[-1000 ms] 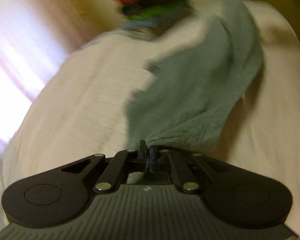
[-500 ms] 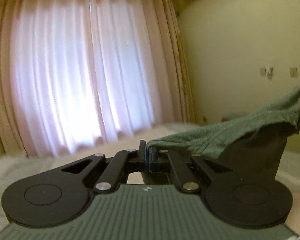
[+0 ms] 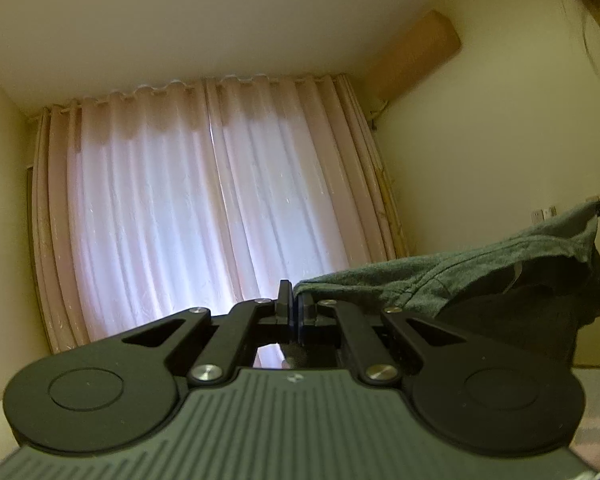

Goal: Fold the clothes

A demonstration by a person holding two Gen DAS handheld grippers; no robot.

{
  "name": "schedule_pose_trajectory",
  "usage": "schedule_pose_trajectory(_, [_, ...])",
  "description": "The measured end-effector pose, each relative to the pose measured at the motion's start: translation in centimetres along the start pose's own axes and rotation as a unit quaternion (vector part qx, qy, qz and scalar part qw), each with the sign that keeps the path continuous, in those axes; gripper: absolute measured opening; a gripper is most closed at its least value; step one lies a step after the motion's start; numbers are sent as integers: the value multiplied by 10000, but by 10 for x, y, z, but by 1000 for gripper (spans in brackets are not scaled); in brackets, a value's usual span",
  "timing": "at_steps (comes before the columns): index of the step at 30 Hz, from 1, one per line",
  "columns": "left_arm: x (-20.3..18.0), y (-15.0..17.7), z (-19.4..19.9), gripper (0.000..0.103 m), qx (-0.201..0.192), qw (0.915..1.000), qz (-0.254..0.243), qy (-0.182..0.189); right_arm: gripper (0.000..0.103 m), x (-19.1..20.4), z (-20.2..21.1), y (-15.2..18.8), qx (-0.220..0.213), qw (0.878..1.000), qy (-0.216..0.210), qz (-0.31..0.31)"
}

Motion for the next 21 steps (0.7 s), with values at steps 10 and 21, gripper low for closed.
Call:
schedule_pose_trajectory(10, [58,79,-89,2,1191,9870,945,522,0,-10,-108,45,1051,9937,35,375])
schedule_pose_trajectory(21, [83,445,-337,1,3857,8848,2279,1280,0,-3,-309,411,4526,8841,650,961])
Point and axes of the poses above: each gripper's, at about its wrist camera, not at the fingertips, and z roughly against the way its jaws point, x to its left, y to its underside, the point moved 10 cm from there along -z, roughly the way its jaws point, and after that the axes turned 14 degrees about y, right-handed, at the moved point
